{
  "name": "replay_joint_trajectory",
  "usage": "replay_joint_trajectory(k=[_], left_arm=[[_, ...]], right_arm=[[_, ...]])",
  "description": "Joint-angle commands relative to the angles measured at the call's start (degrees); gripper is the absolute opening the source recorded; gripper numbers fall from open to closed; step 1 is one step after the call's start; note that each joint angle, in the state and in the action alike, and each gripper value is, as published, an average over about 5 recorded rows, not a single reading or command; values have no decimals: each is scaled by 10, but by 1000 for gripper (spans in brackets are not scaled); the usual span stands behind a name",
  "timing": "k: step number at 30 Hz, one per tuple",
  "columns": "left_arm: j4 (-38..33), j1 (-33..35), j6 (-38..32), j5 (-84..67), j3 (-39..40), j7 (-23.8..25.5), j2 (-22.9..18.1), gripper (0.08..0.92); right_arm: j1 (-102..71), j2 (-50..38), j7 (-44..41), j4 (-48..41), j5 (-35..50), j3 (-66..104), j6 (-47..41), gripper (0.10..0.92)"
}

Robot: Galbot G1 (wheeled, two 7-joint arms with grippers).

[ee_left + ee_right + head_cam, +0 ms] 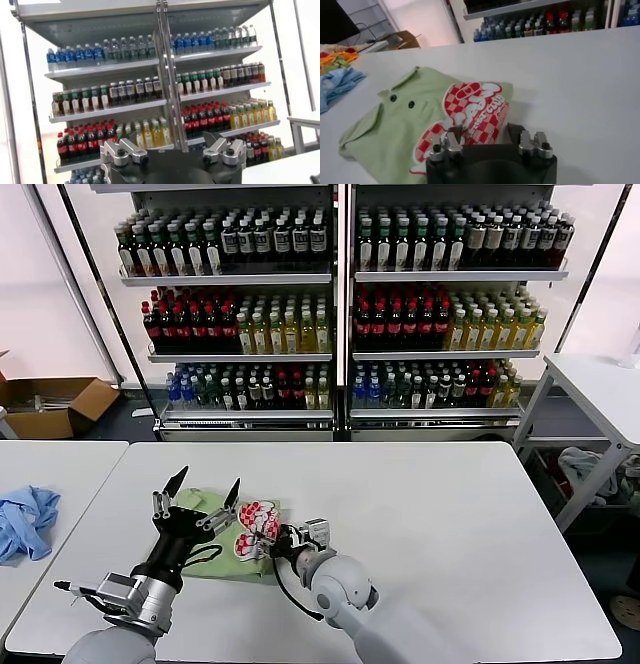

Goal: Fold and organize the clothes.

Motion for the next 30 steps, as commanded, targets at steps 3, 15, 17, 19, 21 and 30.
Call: replay_joint_trajectory(k=[3, 15, 17, 19, 21, 30], left_arm=[[-1, 2, -1, -1, 1, 2, -3, 823], [3, 2, -4, -2, -1, 0, -1, 823], [4, 1, -4, -2, -2, -1, -1, 823], [5, 0, -4, -2, 0, -1, -1, 823], [6, -1, -4, -2, 1, -1, -2, 823], [14, -2, -5, 0, 8, 0, -1, 823]], right_arm=[[12, 26, -18, -43, -14, -9, 15, 542], [18, -36, -7, 35, -30, 20, 36, 196], [18, -62, -9, 55, -21, 35, 32, 154], [15, -87, -13, 72, -8, 53, 25, 137], [8, -110, -19, 87, 2, 70, 17, 133], [-52, -181, -58, 118, -15, 147, 6, 133]])
